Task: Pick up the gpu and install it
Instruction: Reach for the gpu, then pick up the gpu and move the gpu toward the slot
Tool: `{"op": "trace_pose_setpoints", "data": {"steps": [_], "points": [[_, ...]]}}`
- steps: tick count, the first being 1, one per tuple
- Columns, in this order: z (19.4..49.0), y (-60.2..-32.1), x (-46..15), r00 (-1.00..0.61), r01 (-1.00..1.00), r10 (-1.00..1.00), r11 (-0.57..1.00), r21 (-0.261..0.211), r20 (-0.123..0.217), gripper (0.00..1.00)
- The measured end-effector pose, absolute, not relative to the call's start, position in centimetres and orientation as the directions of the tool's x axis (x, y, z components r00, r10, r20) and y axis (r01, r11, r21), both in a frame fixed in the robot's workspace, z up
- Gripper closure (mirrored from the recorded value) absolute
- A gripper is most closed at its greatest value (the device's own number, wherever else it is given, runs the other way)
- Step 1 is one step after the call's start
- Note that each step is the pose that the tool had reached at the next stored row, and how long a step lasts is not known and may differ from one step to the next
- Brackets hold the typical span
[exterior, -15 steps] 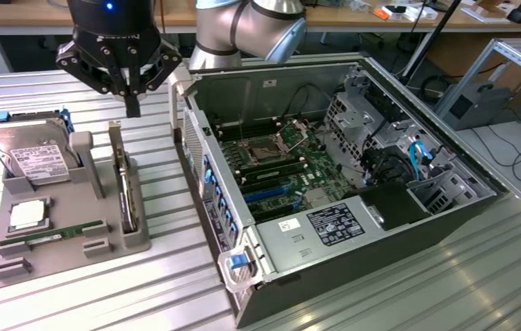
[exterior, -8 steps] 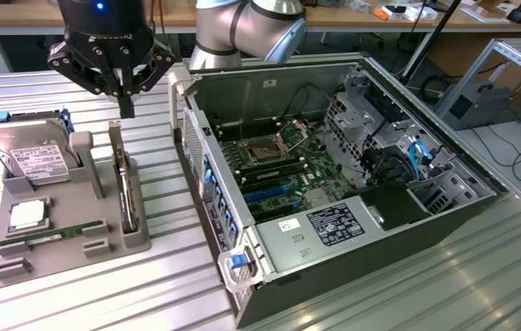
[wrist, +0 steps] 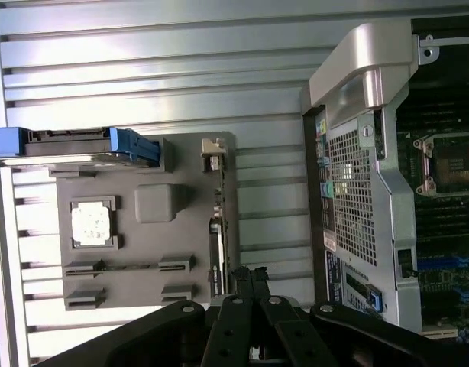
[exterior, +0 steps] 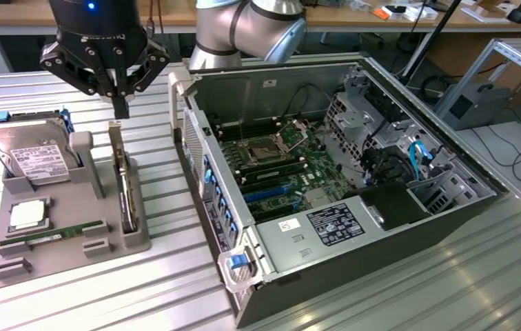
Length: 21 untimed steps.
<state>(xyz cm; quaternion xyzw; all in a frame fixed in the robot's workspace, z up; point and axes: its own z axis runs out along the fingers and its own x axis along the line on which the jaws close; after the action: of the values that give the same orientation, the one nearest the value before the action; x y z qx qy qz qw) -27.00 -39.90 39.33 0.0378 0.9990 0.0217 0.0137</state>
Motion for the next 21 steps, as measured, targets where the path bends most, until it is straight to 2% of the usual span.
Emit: {"op": "trace_pose_setpoints", "data": {"steps": [21], "points": [[39.3, -39.9, -28.2, -0.997, 0.075, 0.076, 0.996, 0.044, -0.026, 0.89]]}}
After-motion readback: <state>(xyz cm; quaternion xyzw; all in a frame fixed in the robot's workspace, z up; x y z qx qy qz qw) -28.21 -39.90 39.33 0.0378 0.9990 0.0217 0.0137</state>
